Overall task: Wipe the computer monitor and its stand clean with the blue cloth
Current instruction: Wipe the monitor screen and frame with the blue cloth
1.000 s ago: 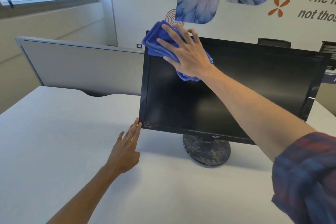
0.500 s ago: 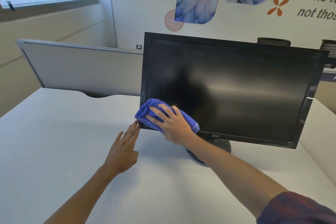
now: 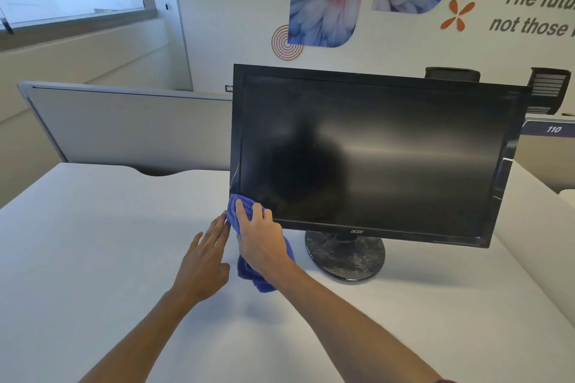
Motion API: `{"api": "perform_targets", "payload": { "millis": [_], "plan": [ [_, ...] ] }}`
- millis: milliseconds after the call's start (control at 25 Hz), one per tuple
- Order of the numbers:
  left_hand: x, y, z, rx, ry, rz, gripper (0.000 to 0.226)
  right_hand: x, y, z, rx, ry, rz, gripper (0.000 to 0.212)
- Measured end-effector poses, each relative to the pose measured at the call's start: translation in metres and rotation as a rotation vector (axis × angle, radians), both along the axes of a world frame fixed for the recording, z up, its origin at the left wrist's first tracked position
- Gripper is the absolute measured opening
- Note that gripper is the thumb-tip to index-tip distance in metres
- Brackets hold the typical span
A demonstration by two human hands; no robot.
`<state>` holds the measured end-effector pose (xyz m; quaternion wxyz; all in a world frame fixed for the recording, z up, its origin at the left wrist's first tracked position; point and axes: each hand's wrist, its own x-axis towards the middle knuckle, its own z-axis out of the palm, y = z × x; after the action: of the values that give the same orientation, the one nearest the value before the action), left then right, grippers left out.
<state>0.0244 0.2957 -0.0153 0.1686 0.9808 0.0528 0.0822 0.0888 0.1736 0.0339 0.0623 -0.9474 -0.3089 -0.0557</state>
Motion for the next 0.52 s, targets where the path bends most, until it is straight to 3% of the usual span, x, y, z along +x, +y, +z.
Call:
{"api": "perform_targets", "payload": {
  "millis": [320,520],
  "plan": [
    [-0.002,0.004,0.0,0.036,0.037,-0.022,0.081,-0.016,0.003,-0.01,-0.007,0.18,-0.106,0.067],
    [-0.004,0.009,0.003,0.085,0.043,-0.039,0.081,-0.012,0.003,-0.005,-0.046,0.164,-0.077,0.067]
  ]
}}
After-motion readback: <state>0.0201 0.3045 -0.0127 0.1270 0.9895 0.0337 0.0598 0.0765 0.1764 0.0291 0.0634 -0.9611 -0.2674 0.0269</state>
